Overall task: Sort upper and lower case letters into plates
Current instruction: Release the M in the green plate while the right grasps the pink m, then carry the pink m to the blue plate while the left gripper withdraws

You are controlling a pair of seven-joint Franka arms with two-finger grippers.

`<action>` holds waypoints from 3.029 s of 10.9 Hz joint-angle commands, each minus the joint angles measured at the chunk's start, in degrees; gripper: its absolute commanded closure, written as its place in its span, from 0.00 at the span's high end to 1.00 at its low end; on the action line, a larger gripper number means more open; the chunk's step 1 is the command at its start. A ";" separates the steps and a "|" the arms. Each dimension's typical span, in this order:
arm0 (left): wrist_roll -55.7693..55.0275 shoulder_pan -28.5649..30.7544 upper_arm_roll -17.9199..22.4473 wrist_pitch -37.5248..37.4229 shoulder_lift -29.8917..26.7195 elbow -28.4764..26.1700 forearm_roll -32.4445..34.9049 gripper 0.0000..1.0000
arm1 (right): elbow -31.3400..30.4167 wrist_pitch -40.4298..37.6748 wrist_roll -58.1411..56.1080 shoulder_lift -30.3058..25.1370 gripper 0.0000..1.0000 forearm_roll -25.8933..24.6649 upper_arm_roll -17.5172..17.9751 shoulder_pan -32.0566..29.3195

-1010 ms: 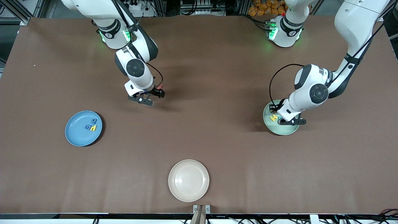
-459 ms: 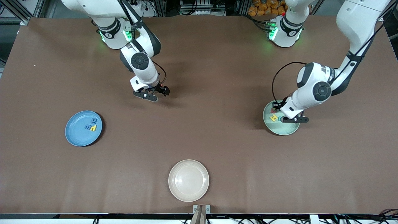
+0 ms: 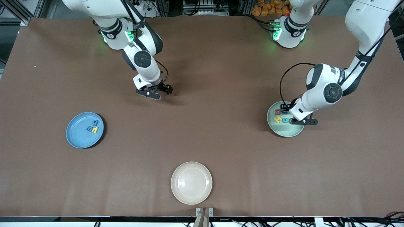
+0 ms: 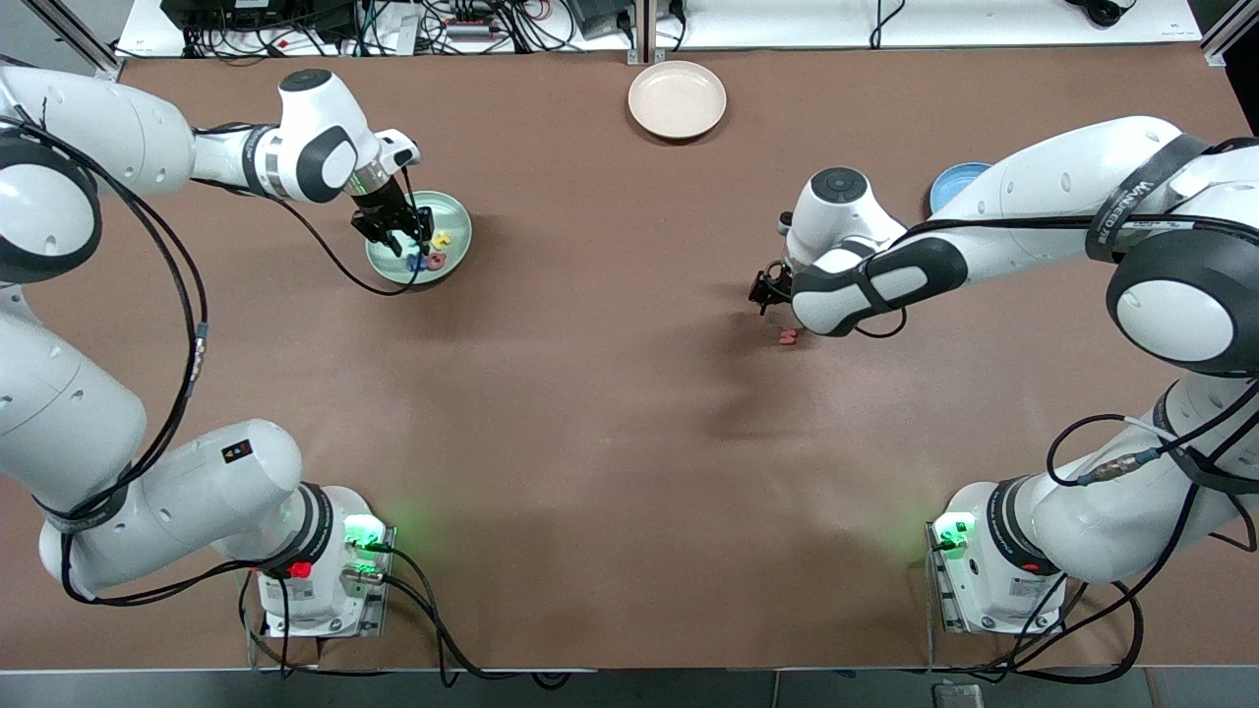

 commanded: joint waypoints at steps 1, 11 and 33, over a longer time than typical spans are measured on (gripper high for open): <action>0.21 -0.18 -0.15 1.40 -0.59 -1.01 -1.45 1.00 | -2.47 2.15 2.80 -1.34 1.00 0.52 1.85 -0.78; -9.11 -3.78 -5.51 -5.86 -10.32 3.98 -1.53 1.00 | -3.26 6.28 4.05 1.03 1.00 0.52 2.64 -0.96; 13.83 -27.87 28.76 -50.37 -28.46 43.38 -7.51 1.00 | 11.84 -2.94 -42.85 -0.81 0.00 -1.76 -11.49 -20.46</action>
